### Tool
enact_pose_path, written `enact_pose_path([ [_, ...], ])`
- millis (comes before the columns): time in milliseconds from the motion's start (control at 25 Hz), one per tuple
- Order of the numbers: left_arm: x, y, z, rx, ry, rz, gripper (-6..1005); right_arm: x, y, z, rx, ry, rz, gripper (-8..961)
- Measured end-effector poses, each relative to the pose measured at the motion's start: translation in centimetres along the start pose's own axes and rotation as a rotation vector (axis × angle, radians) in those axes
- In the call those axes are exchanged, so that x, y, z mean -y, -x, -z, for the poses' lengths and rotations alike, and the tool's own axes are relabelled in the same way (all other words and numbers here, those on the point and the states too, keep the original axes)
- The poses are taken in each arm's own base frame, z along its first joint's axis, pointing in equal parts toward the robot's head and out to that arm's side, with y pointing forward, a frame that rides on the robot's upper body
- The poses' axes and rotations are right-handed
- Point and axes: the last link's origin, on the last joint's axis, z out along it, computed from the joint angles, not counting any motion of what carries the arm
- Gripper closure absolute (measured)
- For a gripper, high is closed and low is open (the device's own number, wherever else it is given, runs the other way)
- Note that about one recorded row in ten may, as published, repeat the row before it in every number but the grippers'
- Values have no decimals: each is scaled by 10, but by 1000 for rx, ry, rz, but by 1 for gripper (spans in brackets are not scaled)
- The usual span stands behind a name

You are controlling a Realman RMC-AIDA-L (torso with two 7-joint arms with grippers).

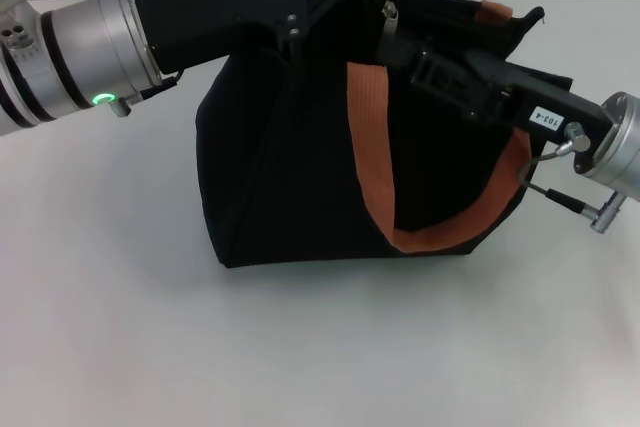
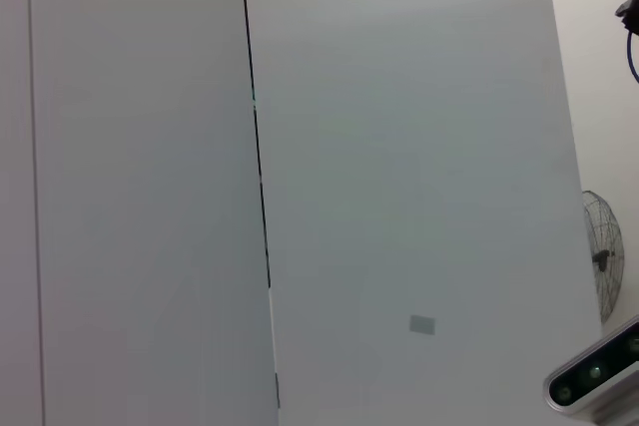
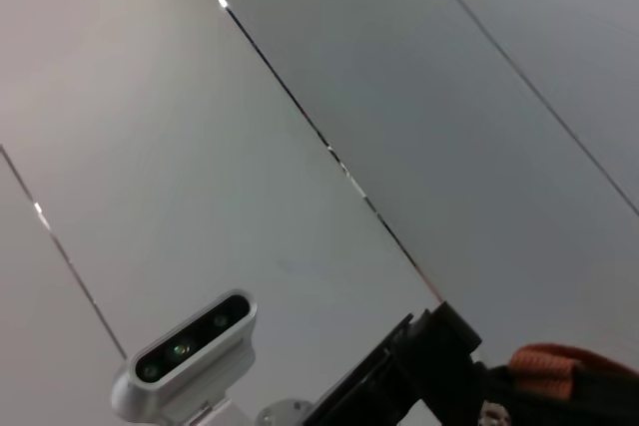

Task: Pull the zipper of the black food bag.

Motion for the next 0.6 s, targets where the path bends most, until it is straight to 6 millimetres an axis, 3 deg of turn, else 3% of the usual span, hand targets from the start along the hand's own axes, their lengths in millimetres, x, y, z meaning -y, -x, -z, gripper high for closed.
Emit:
enact_pose_path([
  [600, 0, 2, 0, 1, -3, 4, 929, -1, 1, -2, -2, 12, -15, 692],
])
